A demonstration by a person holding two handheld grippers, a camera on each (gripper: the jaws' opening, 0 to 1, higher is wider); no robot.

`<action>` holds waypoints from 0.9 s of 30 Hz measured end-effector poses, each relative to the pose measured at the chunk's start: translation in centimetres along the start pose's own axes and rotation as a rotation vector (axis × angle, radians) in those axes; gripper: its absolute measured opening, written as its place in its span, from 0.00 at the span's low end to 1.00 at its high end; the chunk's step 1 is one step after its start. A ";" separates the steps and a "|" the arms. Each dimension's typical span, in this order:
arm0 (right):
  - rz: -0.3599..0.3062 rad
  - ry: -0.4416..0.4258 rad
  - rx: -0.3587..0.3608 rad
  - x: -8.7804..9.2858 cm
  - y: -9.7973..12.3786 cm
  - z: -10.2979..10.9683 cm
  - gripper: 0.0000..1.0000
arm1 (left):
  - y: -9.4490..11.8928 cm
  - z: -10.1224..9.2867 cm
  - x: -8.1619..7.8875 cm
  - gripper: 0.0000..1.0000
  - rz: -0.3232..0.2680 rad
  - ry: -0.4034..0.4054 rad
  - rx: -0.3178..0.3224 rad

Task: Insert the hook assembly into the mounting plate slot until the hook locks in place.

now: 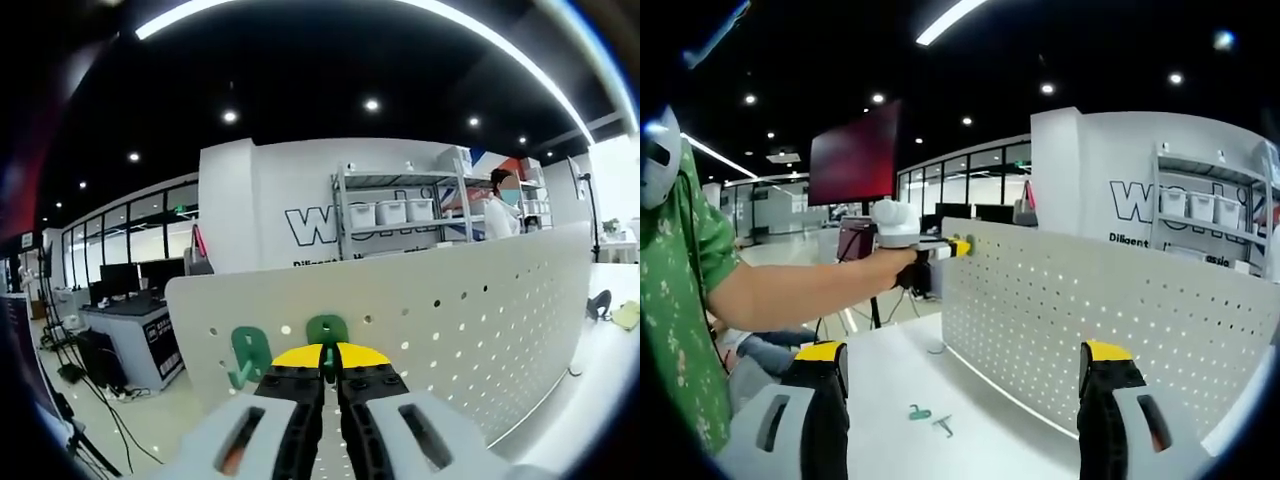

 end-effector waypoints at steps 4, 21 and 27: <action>0.001 -0.004 0.000 0.1 0.0 0.0 0.98 | 0.1 -0.1 0.0 0.03 0.004 -0.016 0.000; 0.003 -0.006 -0.003 0.1 0.0 0.0 0.98 | 0.1 -0.2 -0.3 0.03 0.014 -0.100 -0.019; 0.010 -0.006 -0.004 0.3 0.0 0.0 0.98 | 0.2 -0.3 -0.3 0.03 0.012 -0.096 -0.022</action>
Point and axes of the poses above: the point that each gripper's makers call its tool centre point, and the gripper's own axes: y roughly backward along the fingers, z roughly to its left, x roughly out of its underside, the point moved 8 cm from there along y, roughly backward along the fingers, and after that the axes turned 5 degrees about z, right-handed, at the moved point
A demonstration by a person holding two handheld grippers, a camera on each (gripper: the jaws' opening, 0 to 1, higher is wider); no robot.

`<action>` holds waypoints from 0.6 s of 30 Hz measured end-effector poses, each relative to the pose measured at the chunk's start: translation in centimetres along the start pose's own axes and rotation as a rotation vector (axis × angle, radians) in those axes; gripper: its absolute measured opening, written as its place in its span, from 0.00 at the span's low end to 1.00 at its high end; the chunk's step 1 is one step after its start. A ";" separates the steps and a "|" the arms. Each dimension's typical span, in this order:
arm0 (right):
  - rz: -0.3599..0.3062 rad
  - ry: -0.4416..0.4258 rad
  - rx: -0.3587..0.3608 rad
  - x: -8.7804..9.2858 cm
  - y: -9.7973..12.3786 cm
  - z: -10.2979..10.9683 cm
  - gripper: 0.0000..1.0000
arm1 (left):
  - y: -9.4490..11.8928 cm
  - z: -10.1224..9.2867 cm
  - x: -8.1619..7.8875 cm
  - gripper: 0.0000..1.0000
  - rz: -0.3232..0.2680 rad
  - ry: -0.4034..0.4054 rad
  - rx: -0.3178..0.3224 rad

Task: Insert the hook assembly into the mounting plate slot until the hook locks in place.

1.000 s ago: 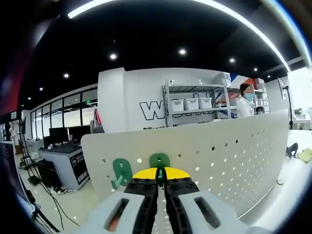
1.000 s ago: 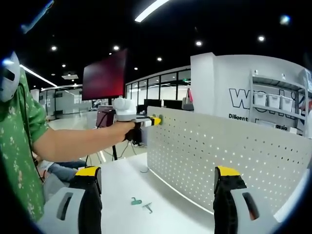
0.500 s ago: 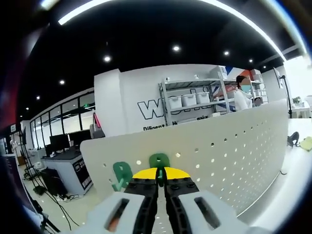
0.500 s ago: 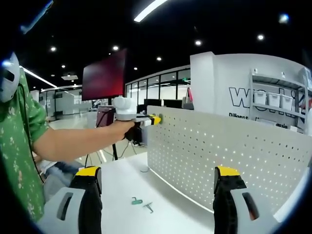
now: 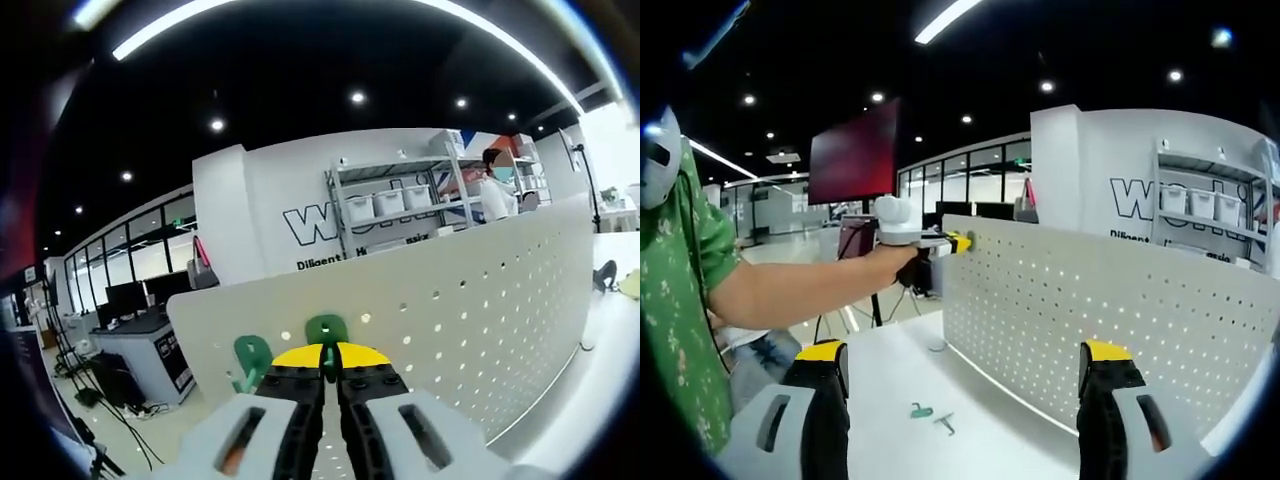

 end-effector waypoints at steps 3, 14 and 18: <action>0.001 0.001 -0.001 0.0 0.0 0.0 0.98 | 0.1 -0.1 0.0 0.03 -0.003 0.000 -0.003; 0.003 0.000 -0.001 0.0 -0.1 0.0 0.98 | 0.2 -0.1 0.0 0.03 -0.013 0.006 -0.002; 0.008 0.001 -0.004 0.1 -0.1 0.0 0.98 | 0.3 -0.1 -0.1 0.03 -0.016 0.007 -0.002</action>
Point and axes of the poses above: the point that each gripper's makers call its tool centre point, and the gripper's own axes: y roughly backward along the fingers, z roughly to its left, x roughly out of its underside, the point moved 8 cm from there along y, roughly backward along the fingers, and after that the axes turned 5 degrees about z, right-handed, at the moved point
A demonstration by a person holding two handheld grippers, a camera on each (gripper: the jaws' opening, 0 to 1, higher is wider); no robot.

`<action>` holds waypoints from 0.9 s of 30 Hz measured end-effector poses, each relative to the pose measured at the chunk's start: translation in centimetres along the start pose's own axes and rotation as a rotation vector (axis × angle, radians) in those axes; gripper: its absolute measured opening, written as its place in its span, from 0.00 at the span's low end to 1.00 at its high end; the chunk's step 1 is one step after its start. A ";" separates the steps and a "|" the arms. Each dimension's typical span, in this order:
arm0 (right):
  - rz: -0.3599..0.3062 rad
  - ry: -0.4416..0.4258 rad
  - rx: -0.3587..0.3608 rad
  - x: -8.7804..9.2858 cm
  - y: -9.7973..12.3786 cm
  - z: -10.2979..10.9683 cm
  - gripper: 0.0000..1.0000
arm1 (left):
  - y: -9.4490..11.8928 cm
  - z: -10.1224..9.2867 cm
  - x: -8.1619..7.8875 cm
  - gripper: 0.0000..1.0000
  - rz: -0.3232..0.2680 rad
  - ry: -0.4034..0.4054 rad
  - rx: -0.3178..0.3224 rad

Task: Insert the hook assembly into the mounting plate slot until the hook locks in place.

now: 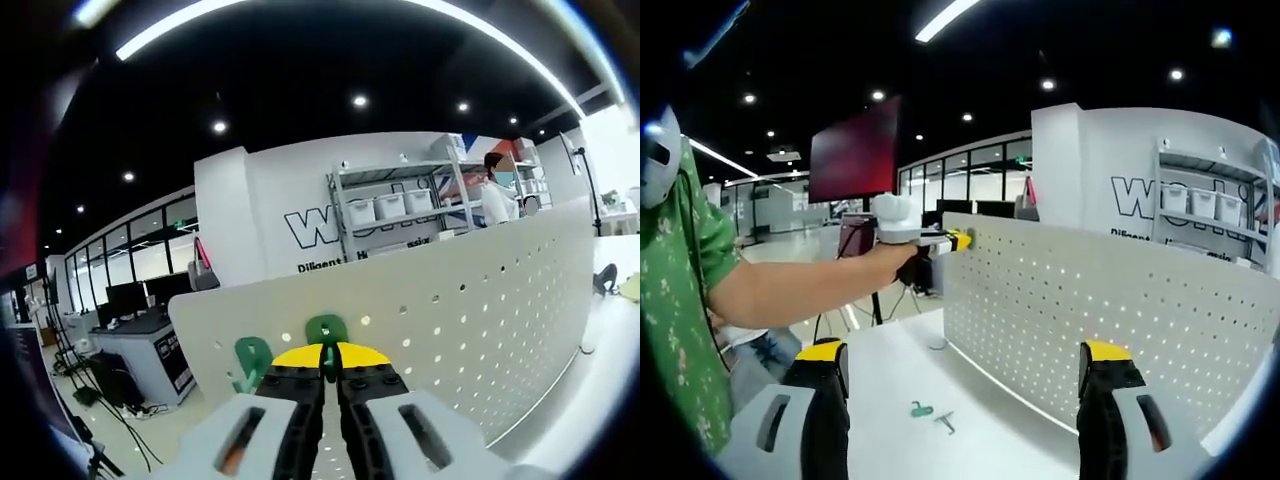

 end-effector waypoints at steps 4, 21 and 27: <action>0.001 -0.002 0.000 0.1 0.0 0.0 0.98 | -0.1 0.0 0.1 0.03 0.002 -0.002 0.000; 0.006 0.001 -0.002 0.2 -0.1 0.0 0.98 | -0.2 -0.2 0.4 0.03 0.002 0.000 -0.009; 0.012 -0.001 0.001 0.4 0.0 0.0 0.98 | -0.4 -0.3 0.5 0.03 0.004 0.001 -0.018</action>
Point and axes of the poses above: the point that each gripper's makers call its tool centre point, and the gripper's own axes: y roughly backward along the fingers, z roughly to its left, x roughly out of its underside, the point moved 8 cm from there along y, roughly backward along the fingers, and after that the axes turned 5 degrees about z, right-handed, at the moved point
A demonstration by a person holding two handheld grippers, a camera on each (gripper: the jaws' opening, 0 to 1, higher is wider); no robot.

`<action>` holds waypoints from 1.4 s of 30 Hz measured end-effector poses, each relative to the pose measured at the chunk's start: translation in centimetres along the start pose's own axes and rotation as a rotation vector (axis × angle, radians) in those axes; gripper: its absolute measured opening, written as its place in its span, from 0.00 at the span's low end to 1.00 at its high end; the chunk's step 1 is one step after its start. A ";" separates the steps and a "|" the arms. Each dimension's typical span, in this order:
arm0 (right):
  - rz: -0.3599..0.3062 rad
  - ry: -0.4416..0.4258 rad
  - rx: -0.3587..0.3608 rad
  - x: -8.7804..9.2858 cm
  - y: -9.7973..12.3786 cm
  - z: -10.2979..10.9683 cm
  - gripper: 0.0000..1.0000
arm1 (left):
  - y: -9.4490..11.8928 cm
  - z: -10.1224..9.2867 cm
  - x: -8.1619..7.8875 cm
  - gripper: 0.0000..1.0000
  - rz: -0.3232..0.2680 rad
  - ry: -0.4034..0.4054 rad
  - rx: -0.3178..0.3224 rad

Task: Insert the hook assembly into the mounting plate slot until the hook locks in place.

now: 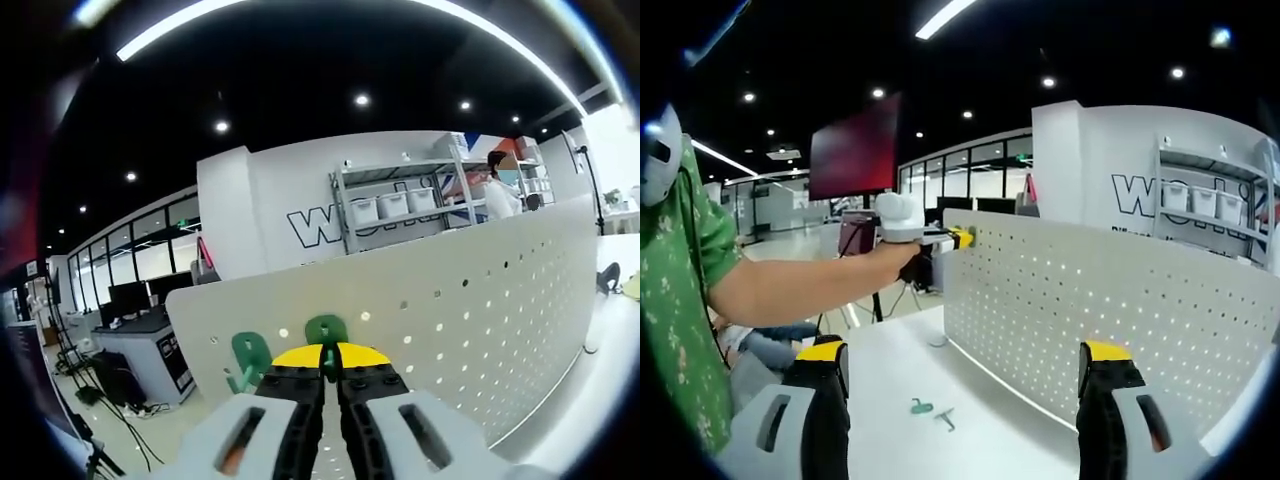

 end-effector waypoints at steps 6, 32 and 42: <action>0.000 0.000 0.004 0.0 0.1 -0.1 0.98 | 0.0 0.0 0.2 0.04 0.001 -0.010 -0.004; 0.001 0.000 0.003 0.0 0.0 -0.1 0.97 | -0.4 0.0 0.3 0.11 -0.009 0.052 0.020; 0.002 0.003 0.002 -0.1 0.0 0.0 0.97 | -0.2 -0.1 0.3 0.21 -0.021 0.080 0.027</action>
Point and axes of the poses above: the point that each gripper's makers call its tool centre point, and the gripper's own axes: y roughly backward along the fingers, z roughly to its left, x roughly out of its underside, the point moved 8 cm from there along y, roughly backward along the fingers, and after that the axes turned 5 degrees about z, right-handed, at the moved point
